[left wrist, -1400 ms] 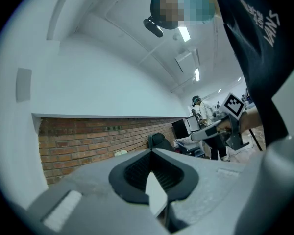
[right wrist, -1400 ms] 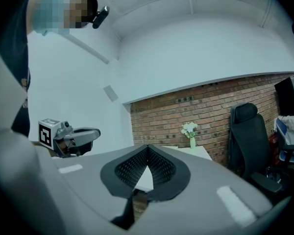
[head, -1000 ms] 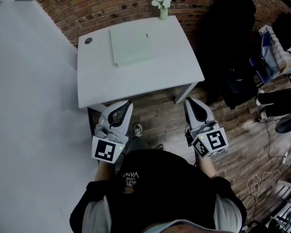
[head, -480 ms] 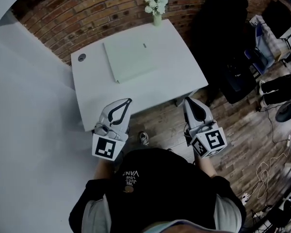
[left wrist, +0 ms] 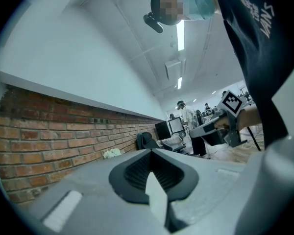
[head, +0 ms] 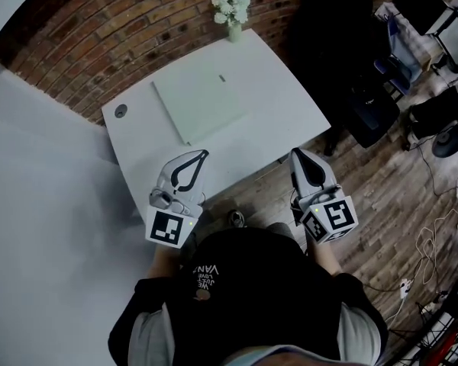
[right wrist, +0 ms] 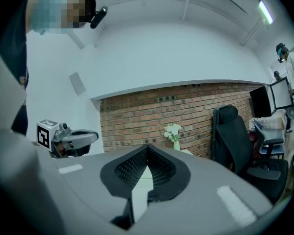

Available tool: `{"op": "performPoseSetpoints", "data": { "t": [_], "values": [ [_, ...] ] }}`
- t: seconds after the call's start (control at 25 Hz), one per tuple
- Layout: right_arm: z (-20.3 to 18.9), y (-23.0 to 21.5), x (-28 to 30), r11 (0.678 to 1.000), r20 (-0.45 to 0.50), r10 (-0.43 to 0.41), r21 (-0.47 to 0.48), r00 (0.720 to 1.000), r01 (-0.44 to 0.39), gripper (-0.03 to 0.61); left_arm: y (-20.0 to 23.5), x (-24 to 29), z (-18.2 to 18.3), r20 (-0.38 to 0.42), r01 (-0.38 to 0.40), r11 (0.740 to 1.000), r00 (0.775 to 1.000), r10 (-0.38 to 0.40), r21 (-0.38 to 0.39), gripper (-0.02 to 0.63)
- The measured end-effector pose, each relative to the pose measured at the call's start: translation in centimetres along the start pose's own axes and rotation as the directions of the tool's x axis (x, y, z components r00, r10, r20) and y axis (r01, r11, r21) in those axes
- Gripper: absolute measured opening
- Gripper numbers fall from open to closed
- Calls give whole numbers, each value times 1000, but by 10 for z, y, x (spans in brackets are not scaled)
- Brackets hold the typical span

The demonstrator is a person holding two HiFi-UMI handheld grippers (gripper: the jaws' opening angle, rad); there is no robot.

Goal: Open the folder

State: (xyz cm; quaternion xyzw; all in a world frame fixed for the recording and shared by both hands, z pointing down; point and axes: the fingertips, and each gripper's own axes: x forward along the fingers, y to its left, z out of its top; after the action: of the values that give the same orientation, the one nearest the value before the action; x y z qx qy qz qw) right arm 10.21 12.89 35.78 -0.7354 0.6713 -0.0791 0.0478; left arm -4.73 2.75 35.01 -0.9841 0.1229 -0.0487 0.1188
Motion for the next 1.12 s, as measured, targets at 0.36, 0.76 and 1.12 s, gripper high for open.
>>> {"op": "performPoseSetpoints", "data": {
  "t": [0.36, 0.76, 1.12],
  "values": [
    [-10, -5, 22, 999, -25, -40, 10, 999, 40, -2, 21, 17, -17, -7, 33, 999, 999, -33, -12, 0],
    [-12, -23, 78, 996, -58, 95, 5, 994, -95, -2, 42, 36, -27, -34, -71, 997, 997, 72, 17, 0],
    [-4, -57, 136, 975, -103, 218, -15, 971, -220, -2, 63, 74, -34, -97, -207, 978, 974, 203, -35, 0]
  ]
}}
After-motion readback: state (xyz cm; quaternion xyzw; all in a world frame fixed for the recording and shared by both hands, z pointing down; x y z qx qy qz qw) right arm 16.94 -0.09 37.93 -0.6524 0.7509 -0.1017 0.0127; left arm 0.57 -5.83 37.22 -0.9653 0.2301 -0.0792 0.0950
